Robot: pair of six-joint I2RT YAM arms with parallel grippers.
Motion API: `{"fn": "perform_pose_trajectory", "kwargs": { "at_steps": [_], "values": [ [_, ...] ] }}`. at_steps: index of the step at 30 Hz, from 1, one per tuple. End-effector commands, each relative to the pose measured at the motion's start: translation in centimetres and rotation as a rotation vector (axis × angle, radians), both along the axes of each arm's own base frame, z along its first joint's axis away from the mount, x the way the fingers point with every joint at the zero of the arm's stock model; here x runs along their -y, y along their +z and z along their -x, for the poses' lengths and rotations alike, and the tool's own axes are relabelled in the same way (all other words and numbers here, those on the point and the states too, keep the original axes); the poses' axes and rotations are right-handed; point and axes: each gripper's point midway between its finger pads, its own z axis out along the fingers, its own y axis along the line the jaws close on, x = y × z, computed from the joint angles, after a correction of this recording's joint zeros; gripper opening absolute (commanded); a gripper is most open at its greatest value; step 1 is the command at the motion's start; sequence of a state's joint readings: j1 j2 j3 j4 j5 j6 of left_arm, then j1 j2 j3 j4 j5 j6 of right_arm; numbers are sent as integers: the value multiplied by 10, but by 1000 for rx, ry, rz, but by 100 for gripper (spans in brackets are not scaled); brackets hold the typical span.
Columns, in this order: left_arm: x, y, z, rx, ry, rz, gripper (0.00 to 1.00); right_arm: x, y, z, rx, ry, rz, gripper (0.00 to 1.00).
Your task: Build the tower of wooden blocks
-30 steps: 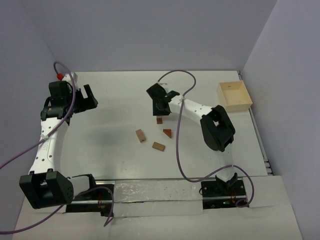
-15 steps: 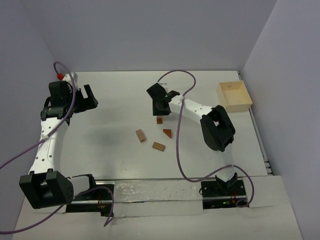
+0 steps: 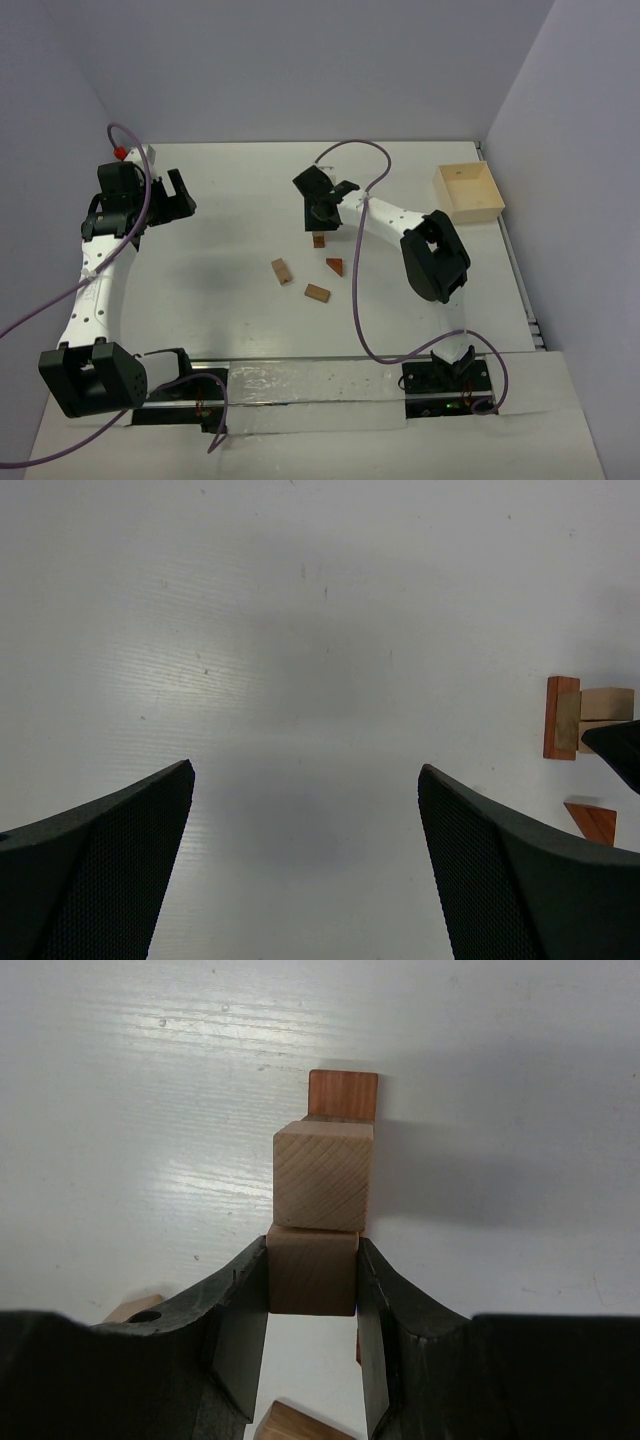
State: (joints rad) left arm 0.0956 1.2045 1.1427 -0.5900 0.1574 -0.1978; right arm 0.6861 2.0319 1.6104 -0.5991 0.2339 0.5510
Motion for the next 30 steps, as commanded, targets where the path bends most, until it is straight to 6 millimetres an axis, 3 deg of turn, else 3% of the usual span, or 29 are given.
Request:
{"fn": "perform_pose_trajectory", "kwargs": {
  "at_steps": [1,30],
  "values": [
    [-1,18,-8,63,-13,-1,99,-4,9,-8,21,4,-19,37],
    [0,18,-7,69,-14,0,99,3,10,-7,30,-1,5,40]
  ]
}}
